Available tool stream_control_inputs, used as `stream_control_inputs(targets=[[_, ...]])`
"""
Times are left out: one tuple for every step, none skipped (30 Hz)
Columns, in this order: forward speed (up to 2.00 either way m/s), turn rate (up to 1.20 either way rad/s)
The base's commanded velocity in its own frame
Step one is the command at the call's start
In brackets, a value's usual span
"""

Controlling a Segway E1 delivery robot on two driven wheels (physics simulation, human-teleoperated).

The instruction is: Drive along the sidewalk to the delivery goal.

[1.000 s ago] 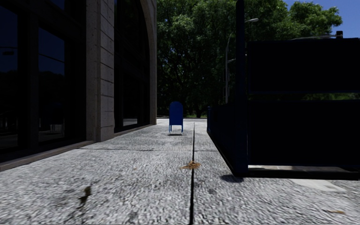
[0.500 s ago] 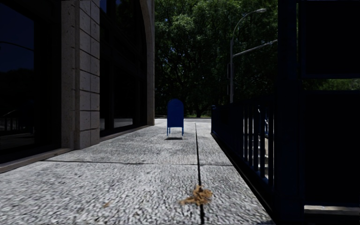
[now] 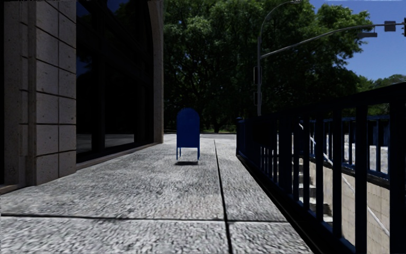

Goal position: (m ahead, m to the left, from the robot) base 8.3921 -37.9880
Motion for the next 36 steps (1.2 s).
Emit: stream_control_inputs(targets=[[2.00, -0.23], [2.00, -0.23], [2.00, -0.23], [2.00, -0.23], [2.00, -0.23], [2.00, -0.23], [2.00, -0.23], [2.00, -0.23], [2.00, -0.23], [2.00, -0.23], [2.00, -0.23], [2.00, -0.23], [2.00, -0.23], [2.00, -0.23], [2.00, -0.23], [2.00, -0.23], [2.00, -0.22], [2.00, -0.09], [2.00, -0.05], [2.00, -0.05], [2.00, -0.06], [2.00, -0.09], [2.00, -0.10], [2.00, -0.10], [2.00, -0.10], [2.00, -0.10], [2.00, -0.18], [2.00, -0.30], [2.00, -0.30], [2.00, -0.37], [2.00, -0.39], [2.00, -0.40], [2.00, -0.40], [2.00, -0.40], [2.00, -0.31], [2.00, 0.00]])
